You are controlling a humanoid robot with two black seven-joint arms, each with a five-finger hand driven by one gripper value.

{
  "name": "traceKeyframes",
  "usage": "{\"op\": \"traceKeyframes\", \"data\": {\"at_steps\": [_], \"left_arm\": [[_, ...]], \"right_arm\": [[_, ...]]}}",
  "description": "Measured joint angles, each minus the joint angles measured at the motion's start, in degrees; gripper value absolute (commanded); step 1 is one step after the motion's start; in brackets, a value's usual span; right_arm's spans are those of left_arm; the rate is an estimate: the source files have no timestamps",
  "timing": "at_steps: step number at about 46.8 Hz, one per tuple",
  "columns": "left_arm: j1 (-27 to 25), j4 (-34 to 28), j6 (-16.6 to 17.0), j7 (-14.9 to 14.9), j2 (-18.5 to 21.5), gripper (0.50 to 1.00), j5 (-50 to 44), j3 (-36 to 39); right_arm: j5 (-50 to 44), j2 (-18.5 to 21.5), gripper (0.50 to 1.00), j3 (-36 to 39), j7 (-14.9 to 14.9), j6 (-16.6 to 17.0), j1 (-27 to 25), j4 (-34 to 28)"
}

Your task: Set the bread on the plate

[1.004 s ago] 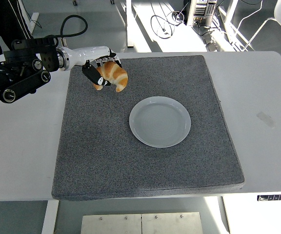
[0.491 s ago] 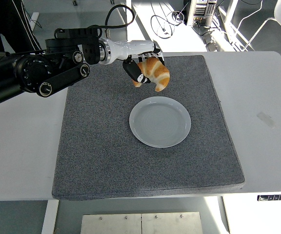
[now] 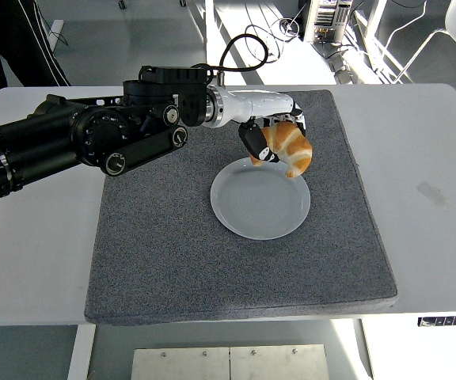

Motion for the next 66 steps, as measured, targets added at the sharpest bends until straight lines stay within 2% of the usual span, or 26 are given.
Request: {"op": "traceKeyframes", "data": {"at_steps": [13, 33, 55, 56, 58, 60, 63, 66], "left_arm": [[1.00, 1.19, 0.27, 0.11, -0.45, 0.500, 0.05, 3.46], [6.38, 5.34, 0.78, -0.19, -0.44, 0.500, 0.33, 5.20], [6.92, 5.80, 1.66, -0.20, -0.45, 0.500, 0.39, 6.69], [6.92, 5.80, 1.66, -0.17, -0.45, 0.534, 0.38, 6.69], [6.92, 5.80, 1.66, -0.04, -0.45, 0.698, 0.26, 6.69], [6.92, 5.80, 1.66, 0.09, -0.45, 0.822, 0.26, 6.69], [6.93, 5.80, 1.66, 0.14, -0.45, 0.917, 0.13, 6.69], [7.02, 5.80, 1.66, 0.14, -0.45, 0.966, 0.03, 6.59]], "right_arm": [[0.00, 0.00, 1.000, 0.04, 0.00, 0.00, 0.00, 0.00], [0.00, 0.00, 1.000, 0.09, 0.00, 0.00, 0.00, 0.00], [0.00, 0.00, 1.000, 0.09, 0.00, 0.01, 0.00, 0.09], [0.00, 0.00, 1.000, 0.09, 0.00, 0.01, 0.00, 0.09], [0.00, 0.00, 1.000, 0.09, 0.00, 0.01, -0.01, 0.09], [0.00, 0.00, 1.000, 0.09, 0.00, 0.01, -0.01, 0.09], [0.00, 0.00, 1.000, 0.09, 0.00, 0.01, 0.00, 0.09], [0.00, 0.00, 1.000, 0.09, 0.00, 0.01, -0.01, 0.09]]}}
